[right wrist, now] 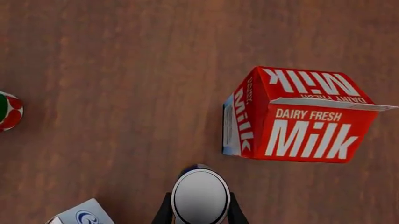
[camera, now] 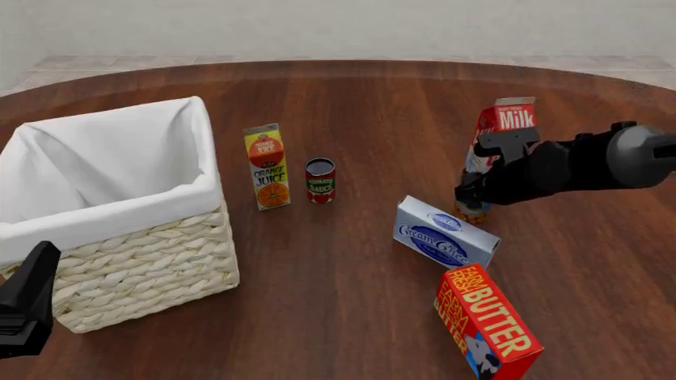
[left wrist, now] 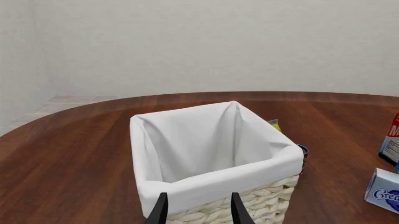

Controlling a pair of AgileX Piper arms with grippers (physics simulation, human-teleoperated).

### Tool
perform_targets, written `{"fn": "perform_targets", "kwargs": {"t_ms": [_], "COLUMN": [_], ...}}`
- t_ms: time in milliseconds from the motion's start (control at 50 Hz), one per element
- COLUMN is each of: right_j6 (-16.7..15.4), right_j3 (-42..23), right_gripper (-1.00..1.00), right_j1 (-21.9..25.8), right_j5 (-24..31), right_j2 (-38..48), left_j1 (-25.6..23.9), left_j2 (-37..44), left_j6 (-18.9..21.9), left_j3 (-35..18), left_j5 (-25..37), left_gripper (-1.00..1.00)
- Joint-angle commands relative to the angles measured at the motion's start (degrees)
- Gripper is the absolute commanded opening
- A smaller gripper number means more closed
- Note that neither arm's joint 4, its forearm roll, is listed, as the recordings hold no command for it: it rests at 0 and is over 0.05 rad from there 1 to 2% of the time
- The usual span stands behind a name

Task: Pick up the alphabet soup and the tomato sauce, and put them in the basket.

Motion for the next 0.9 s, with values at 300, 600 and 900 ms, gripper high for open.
{"fn": "perform_targets", "kwargs": {"t_ms": [300,600,900], "right_j6": [0.7,0.7,1.2], "right_j3": [-0.5,-1.4,-1.6], "right_gripper": [-1.0,-1.0,-1.0], "right_j1": [0.9,1.8,3.1], "right_j5": [1.0,3.2,5.1], "right_j2": [-2.1,-4.7,-8.0], "left_j1": [0.0,0.0,0.0], "left_j2": [0.0,0.0,0.0], "left_j6": [0.0,0.0,0.0], "left_j3": [0.0,0.0,0.0], "left_j5": [0.0,0.0,0.0], "left_gripper": [1.0,1.0,1.0]}}
